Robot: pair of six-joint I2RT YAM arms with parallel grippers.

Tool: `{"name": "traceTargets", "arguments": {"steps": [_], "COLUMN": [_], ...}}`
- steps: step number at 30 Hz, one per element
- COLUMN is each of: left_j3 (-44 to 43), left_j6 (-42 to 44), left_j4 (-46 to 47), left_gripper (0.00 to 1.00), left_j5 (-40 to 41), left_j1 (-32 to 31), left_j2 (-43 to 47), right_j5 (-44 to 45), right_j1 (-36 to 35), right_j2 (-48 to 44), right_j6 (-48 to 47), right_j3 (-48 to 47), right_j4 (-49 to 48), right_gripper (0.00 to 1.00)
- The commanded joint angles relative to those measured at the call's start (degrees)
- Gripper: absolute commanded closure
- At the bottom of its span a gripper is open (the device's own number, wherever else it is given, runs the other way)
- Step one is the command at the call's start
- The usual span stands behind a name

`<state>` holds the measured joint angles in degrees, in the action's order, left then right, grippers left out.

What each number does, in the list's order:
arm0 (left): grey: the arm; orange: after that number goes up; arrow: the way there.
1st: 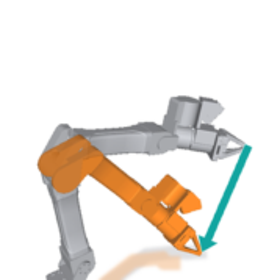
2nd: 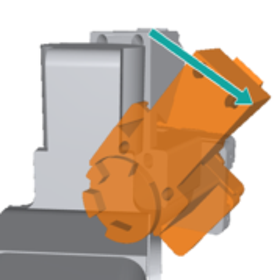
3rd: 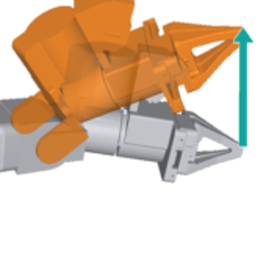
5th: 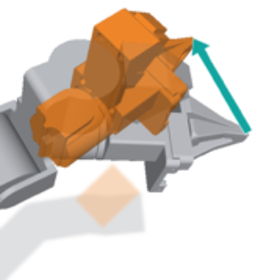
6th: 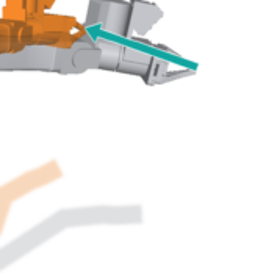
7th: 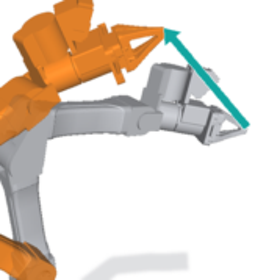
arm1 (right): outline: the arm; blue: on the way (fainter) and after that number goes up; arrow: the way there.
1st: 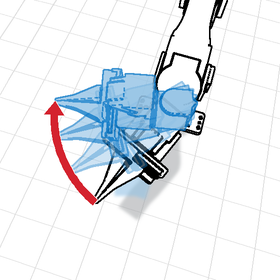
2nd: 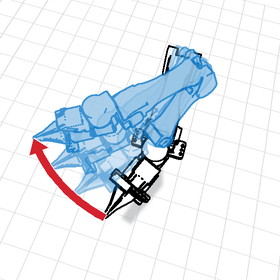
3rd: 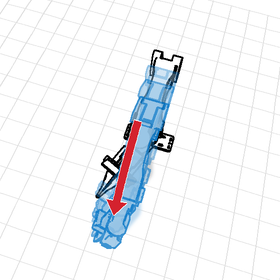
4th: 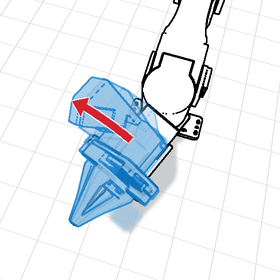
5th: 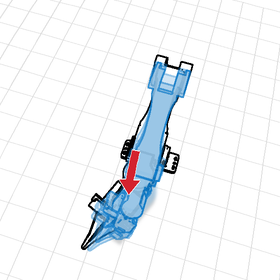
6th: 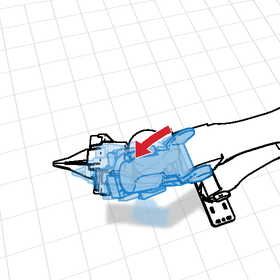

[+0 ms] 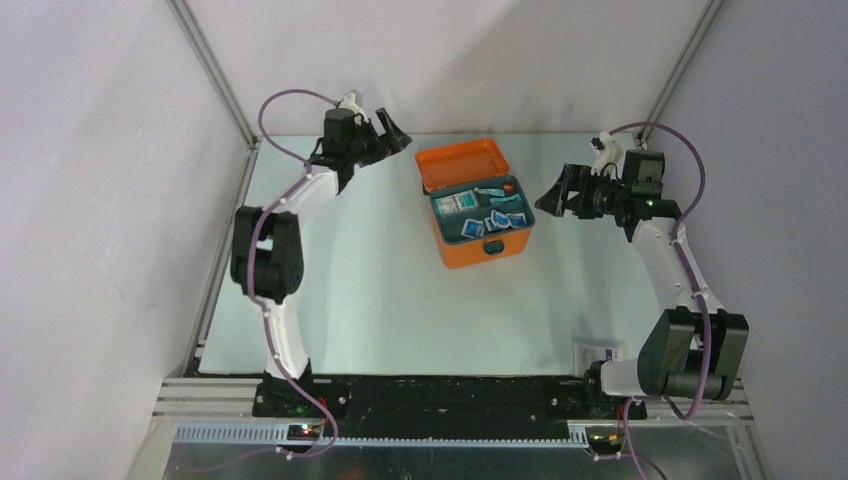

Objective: Organize the medicine kit

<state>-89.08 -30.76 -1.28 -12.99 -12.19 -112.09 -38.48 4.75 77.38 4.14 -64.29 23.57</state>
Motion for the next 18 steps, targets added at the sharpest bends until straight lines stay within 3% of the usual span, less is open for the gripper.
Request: {"name": "traceTargets", "arguments": {"steps": [1, 4, 9, 18], "left_j3": [-1.9, -4.9, -6.8, -9.0], "left_j6": [-15.0, -20.7, -25.2, -30.2], "left_j4": [21.8, 24.2, 25.2, 25.2], "left_gripper": [0.00, 0.01, 0.04, 0.08], "left_j5": [-10.7, -16.4, -17.2, -18.7], "left_j1": [1.4, 1.7, 1.4, 0.4], "left_j2": [-7.3, -11.3, -16.4, -22.4], "right_j5": [-4.2, -8.5, -13.8, -10.5], "right_j1": [0.7, 1.3, 1.2, -1.3], "right_j2": [2.4, 3.7, 4.6, 4.9], "right_j6": [1.3, 1.0, 1.3, -1.6], "right_j3": [-0.3, -0.3, -0.4, 0.8], "right_j4": [-1.1, -0.5, -0.4, 2.3], "right_gripper": [0.01, 0.01, 0.01, 0.01]}}
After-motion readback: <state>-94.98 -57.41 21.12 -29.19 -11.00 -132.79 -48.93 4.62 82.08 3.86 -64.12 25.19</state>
